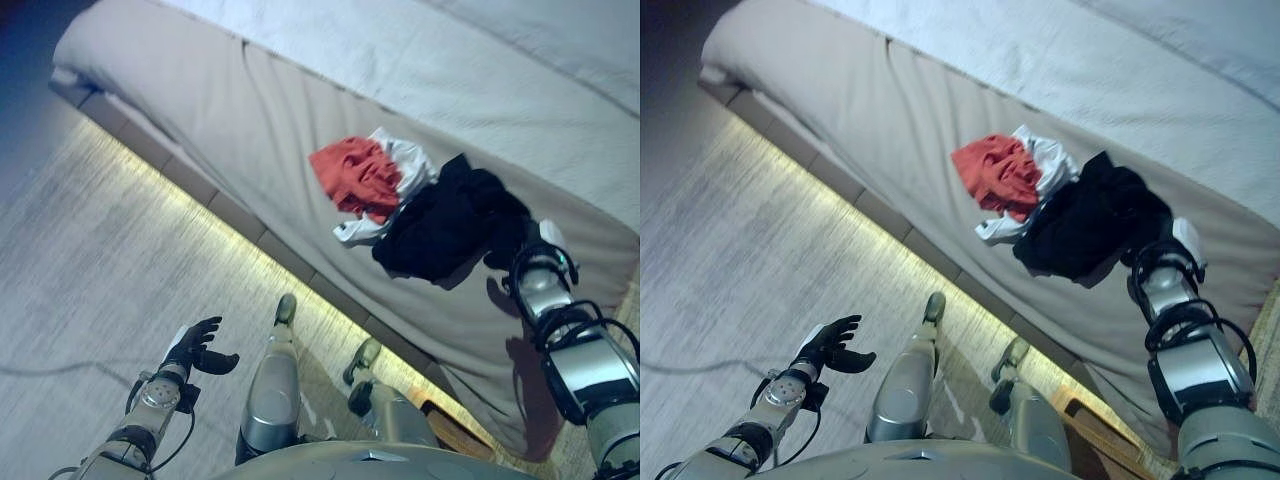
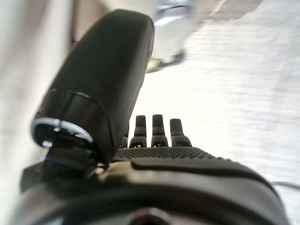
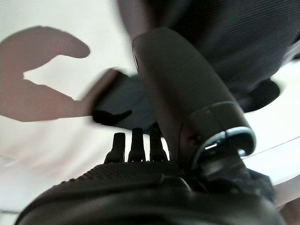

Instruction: Pick up the clothes from the bed and place them into the basket

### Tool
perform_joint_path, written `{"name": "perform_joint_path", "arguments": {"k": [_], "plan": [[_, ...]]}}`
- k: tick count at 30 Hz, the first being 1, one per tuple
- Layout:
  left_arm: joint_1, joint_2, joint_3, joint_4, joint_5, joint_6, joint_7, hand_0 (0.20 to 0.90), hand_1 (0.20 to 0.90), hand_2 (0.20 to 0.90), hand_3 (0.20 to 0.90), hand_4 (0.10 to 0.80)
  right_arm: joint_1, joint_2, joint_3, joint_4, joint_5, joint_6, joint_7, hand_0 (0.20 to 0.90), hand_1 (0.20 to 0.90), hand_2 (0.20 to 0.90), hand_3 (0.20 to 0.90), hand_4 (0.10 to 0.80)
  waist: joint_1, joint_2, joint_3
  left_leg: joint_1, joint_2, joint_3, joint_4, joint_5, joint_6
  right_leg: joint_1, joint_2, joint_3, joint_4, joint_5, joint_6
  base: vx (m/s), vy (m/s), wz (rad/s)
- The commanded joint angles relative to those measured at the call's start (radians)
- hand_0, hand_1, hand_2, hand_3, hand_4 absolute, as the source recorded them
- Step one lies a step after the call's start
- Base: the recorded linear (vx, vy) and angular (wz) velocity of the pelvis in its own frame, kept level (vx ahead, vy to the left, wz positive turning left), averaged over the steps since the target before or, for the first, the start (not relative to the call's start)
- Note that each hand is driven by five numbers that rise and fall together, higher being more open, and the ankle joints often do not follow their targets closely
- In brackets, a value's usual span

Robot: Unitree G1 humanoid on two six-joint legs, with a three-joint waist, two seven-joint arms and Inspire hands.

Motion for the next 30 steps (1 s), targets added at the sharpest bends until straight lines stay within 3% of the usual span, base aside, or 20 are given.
{"name": "perform_joint_path", "arguments": {"k": [1, 7, 12, 14, 15, 16, 21, 25, 30], "plan": [[0.035, 0.058, -0.024, -0.079, -0.061, -0.032, 0.015, 0.900, 0.900, 0.900, 0.900, 0.800, -0.084, -0.115, 0.069, -0.029, -0.003, 0.010, -0.066, 0.900, 0.900, 0.900, 0.900, 0.800, 0.019, -0.004, -0.007, -0.120, -0.048, -0.007, 0.089, -0.076, 0.034, -0.136, -0.100, 0.034, 0.208, -0.042, 0.033, 0.047, -0.067, 0.10], [0.051, 0.085, -0.018, -0.127, -0.073, -0.053, -0.018, 0.900, 0.900, 0.900, 0.900, 0.800, -0.243, -0.131, 0.103, 0.033, 0.057, 0.149, 0.071, 0.900, 0.900, 0.900, 0.900, 0.800, 0.046, 0.036, 0.033, -0.262, -0.064, -0.003, 0.175, -0.070, 0.052, -0.272, -0.132, 0.018, 0.332, -0.067, 0.028, -0.008, 0.012, 0.17], [0.031, 0.109, 0.003, -0.166, -0.125, -0.001, -0.006, 0.900, 0.900, 0.900, 0.900, 0.800, -0.259, -0.094, 0.108, 0.125, 0.063, 0.253, 0.142, 0.900, 0.900, 0.900, 0.900, 0.800, 0.059, 0.071, 0.054, -0.336, -0.076, -0.003, 0.232, -0.066, 0.069, -0.346, -0.161, 0.017, 0.414, -0.085, 0.023, 0.004, 0.004, 0.05], [0.030, 0.112, 0.010, -0.180, -0.132, 0.017, 0.001, 0.900, 0.900, 0.900, 0.900, 0.800, -0.256, -0.091, 0.106, 0.141, 0.087, 0.255, 0.141, 0.900, 0.900, 0.900, 0.900, 0.800, 0.062, 0.083, 0.056, -0.343, -0.080, -0.001, 0.239, -0.066, 0.071, -0.354, -0.167, 0.016, 0.421, -0.087, 0.022, 0.000, 0.000, 0.00], [0.030, 0.115, 0.012, -0.182, -0.139, 0.027, 0.006, 0.900, 0.900, 0.900, 0.900, 0.800, -0.255, -0.087, 0.100, 0.152, 0.099, 0.256, 0.138, 0.844, 0.844, 0.844, 0.834, 0.734, 0.063, 0.089, 0.058, -0.344, -0.083, 0.001, 0.241, -0.066, 0.071, -0.354, -0.169, 0.015, 0.421, -0.088, 0.021, 0.000, 0.000, 0.00], [0.034, 0.117, 0.019, -0.185, -0.128, 0.047, 0.003, 0.900, 0.900, 0.900, 0.900, 0.800, -0.258, -0.086, 0.082, 0.160, 0.117, 0.269, 0.121, 0.300, 0.300, 0.300, 0.200, 0.100, 0.065, 0.100, 0.060, -0.345, -0.086, 0.003, 0.244, -0.066, 0.071, -0.352, -0.170, 0.014, 0.418, -0.089, 0.022, 0.000, 0.000, 0.00], [0.053, 0.118, 0.039, -0.169, -0.117, 0.046, -0.003, 0.900, 0.900, 0.900, 0.900, 0.800, -0.247, -0.088, 0.052, 0.159, 0.202, 0.228, 0.063, 0.300, 0.300, 0.300, 0.200, 0.100, 0.061, 0.112, 0.056, -0.328, -0.084, 0.006, 0.240, -0.067, 0.065, -0.326, -0.154, 0.018, 0.402, -0.096, 0.014, 0.009, 0.002, 0.00], [0.059, 0.125, 0.046, -0.167, -0.114, 0.019, -0.027, 0.900, 0.900, 0.900, 0.900, 0.800, -0.231, -0.107, -0.032, 0.138, 0.447, 0.086, 0.045, 0.300, 0.300, 0.300, 0.200, 0.100, 0.054, 0.104, 0.041, -0.300, -0.074, 0.008, 0.227, -0.070, 0.054, -0.280, -0.136, 0.012, 0.375, -0.098, 0.008, 0.037, -0.021, -0.05], [0.088, 0.091, 0.036, -0.164, -0.103, -0.014, -0.019, 0.900, 0.900, 0.900, 0.900, 0.800, -0.183, -0.108, -0.244, 0.081, 0.791, -0.111, 0.092, 0.300, 0.300, 0.300, 0.200, 0.100, 0.034, 0.096, 0.008, -0.232, -0.058, 0.021, 0.195, -0.078, 0.031, -0.195, -0.105, 0.019, 0.307, -0.106, 0.004, 0.034, 0.019, -0.05]]}}
